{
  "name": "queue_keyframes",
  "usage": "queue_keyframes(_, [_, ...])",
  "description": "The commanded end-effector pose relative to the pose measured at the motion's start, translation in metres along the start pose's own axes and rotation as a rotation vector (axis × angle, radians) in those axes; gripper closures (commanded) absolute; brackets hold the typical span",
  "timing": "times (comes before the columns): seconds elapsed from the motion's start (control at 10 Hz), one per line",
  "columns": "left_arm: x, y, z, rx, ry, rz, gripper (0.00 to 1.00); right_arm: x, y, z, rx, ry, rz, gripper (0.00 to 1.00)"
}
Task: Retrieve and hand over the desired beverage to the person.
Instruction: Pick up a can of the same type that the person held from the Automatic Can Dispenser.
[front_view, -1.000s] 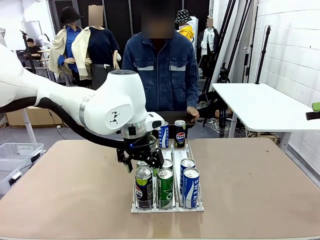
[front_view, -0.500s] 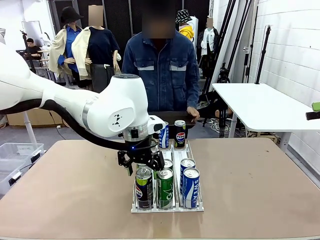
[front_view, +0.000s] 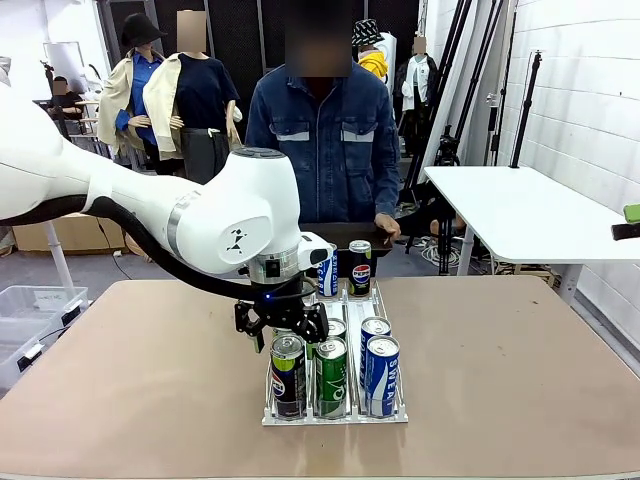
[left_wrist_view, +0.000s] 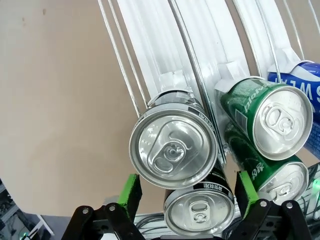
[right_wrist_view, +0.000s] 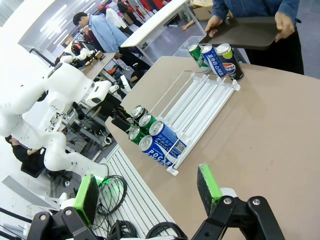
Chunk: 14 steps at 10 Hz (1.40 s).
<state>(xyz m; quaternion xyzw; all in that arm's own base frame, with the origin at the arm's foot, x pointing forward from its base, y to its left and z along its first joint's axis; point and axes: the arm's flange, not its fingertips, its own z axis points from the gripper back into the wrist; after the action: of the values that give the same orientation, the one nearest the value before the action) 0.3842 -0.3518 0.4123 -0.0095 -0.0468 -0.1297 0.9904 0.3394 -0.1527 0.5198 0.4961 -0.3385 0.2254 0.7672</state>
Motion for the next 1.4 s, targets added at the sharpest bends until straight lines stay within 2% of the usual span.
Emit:
queue_keyframes(0.0, [0.0007,-0.0109,-0.0049,0.035,0.024,0.014,0.09,0.0007,-0.0001,-0.0009,0.008,-0.007,0.005,0.00])
queue_keyframes(0.1, [0.0004,-0.0107,-0.0054,0.029,0.028,0.013,0.16,0.0007,-0.0001,-0.0009,0.008,-0.007,0.005,0.00])
queue_keyframes(0.3, [-0.0006,-0.0097,-0.0052,0.026,0.034,0.011,0.37,0.0007,-0.0001,-0.0009,0.008,-0.007,0.005,0.00])
queue_keyframes(0.6, [-0.0039,-0.0106,-0.0032,0.035,0.048,0.000,0.82,0.0007,-0.0001,-0.0009,0.008,-0.007,0.005,0.00])
queue_keyframes(0.7, [-0.0056,-0.0108,-0.0028,0.040,0.048,-0.002,1.00,0.0007,-0.0001,-0.0009,0.008,-0.007,0.005,0.00])
queue_keyframes(1.3, [-0.0008,-0.0059,0.0030,0.006,0.017,-0.011,1.00,0.0007,-0.0001,-0.0009,0.008,-0.007,0.005,0.00])
